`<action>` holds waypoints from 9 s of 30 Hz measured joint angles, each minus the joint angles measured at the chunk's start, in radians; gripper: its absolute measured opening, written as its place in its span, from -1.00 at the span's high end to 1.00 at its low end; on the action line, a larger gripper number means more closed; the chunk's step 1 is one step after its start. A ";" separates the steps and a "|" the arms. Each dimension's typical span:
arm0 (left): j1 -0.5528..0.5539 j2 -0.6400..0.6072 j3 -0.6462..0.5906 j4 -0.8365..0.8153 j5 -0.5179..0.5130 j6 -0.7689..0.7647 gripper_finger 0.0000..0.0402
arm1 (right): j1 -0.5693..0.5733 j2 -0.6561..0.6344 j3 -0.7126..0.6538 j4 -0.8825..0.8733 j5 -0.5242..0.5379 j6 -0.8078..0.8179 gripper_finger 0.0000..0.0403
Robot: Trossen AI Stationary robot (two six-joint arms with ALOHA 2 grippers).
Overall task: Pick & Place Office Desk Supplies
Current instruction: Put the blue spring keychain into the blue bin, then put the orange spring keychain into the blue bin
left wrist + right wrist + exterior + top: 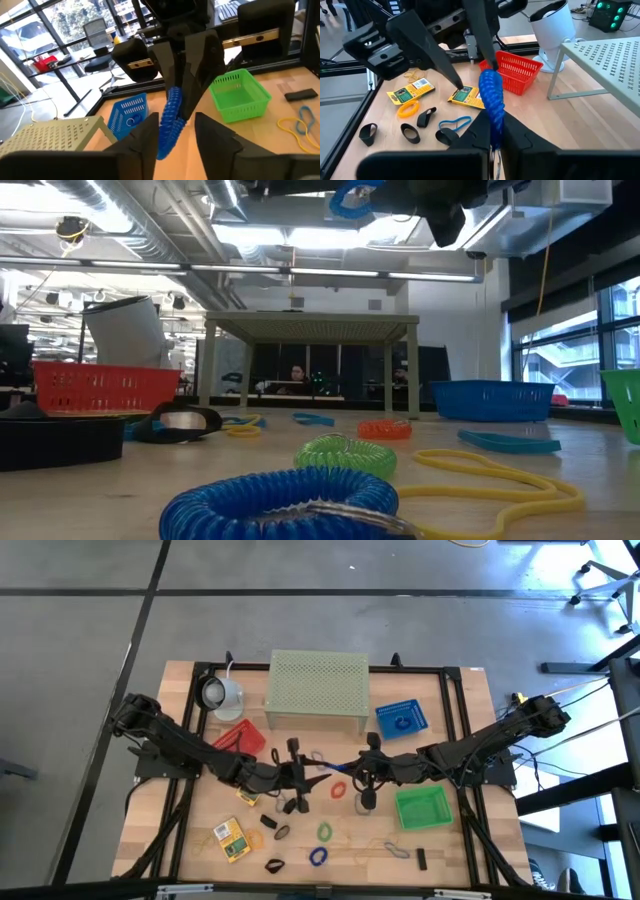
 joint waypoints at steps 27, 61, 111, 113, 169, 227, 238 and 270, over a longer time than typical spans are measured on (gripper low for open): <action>-0.110 -0.056 0.000 -0.054 -0.320 0.001 0.21 | -0.034 -0.083 0.000 -1.070 0.379 0.761 0.84; -0.101 -0.056 0.000 -0.054 -0.320 0.001 0.24 | -0.676 -0.083 -0.070 -0.957 -0.072 0.550 0.80; 0.206 -0.055 -0.001 -0.674 0.206 -0.503 0.25 | -0.290 -0.043 -0.037 -0.523 0.368 0.230 0.33; 0.227 -0.055 -0.001 -0.674 0.250 -0.537 0.23 | -0.290 -0.043 -0.037 -0.523 0.368 0.206 0.33; 0.175 0.447 0.012 0.041 0.431 -0.392 0.18 | 0.007 -0.048 0.119 -0.617 0.009 0.211 0.33; 0.146 0.060 0.047 -0.113 0.044 0.114 0.94 | -0.006 -0.047 0.117 -0.512 0.139 0.131 0.33; 0.139 0.058 0.047 -0.121 0.100 0.087 0.94 | -0.043 -0.040 0.117 -0.483 0.139 0.156 0.33; 0.138 0.058 0.048 -0.071 0.280 0.026 0.94 | -0.049 0.073 0.117 -0.258 -0.037 -0.186 0.33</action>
